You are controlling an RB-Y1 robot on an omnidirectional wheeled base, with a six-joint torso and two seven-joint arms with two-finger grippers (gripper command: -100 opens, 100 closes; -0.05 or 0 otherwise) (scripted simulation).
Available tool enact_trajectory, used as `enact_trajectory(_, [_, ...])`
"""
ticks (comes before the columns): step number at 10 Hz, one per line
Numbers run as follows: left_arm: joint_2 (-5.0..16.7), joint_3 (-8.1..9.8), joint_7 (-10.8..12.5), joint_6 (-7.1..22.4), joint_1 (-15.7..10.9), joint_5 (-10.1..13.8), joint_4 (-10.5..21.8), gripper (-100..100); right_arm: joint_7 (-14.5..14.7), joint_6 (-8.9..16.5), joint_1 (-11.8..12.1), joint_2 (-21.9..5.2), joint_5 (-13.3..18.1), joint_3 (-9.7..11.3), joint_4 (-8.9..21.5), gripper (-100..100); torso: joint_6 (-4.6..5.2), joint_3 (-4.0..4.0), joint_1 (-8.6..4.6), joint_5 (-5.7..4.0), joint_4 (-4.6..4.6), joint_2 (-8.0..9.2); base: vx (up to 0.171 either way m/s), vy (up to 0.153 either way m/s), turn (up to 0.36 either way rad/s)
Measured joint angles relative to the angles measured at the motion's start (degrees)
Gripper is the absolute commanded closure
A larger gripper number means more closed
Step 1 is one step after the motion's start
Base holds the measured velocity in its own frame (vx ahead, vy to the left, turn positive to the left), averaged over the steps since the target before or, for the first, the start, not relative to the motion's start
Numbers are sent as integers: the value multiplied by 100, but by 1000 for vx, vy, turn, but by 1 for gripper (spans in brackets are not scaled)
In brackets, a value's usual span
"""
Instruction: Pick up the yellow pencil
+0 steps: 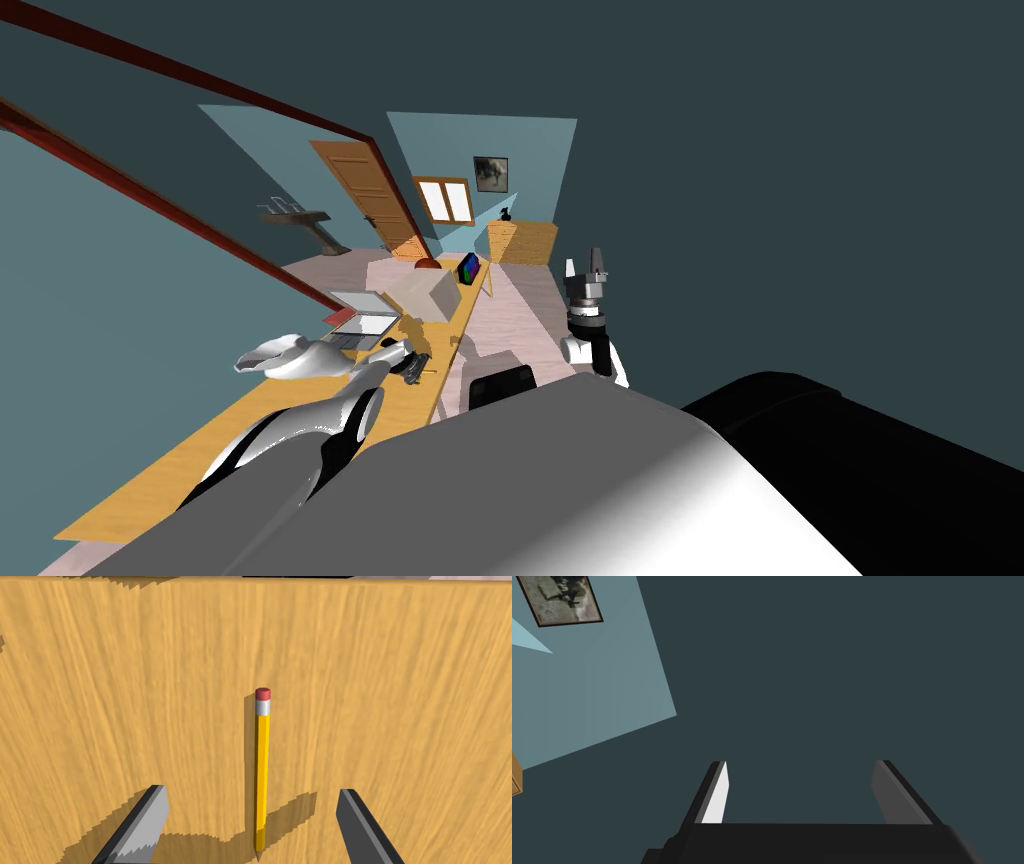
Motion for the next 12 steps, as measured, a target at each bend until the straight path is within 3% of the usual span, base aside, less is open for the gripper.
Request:
enact_trajectory(1, [0,0,1,0,0,-1,-3,-100,0,0,0,0,0,0,0,0,0,1,-1,0,0,2,-29,46,-213])
enact_trajectory(2, [-47,130,39,-14,7,-110,12,-100,0,0,-1,0,0,0,0,0,5,6,11,2,2,11,-65,109,-385])
enact_trajectory(3, [-121,291,225,135,245,-303,-433,-100,0,0,-2,-1,0,0,0,0,4,14,31,6,6,25,-52,90,-96])
enact_trajectory(5, [-174,453,284,95,176,-423,-281,-100,0,0,0,0,0,-1,0,0,-3,8,15,4,3,14,-25,34,-53])
enact_trajectory(7, [-295,778,365,-15,162,-697,-151,-100,0,0,-1,-1,0,0,0,0,3,13,25,5,5,23,-60,79,-227])
enact_trajectory(12, [-582,1517,809,142,460,-1388,-651,-100,0,0,-1,-1,0,0,0,0,-5,8,39,10,0,18,-63,75,-219])
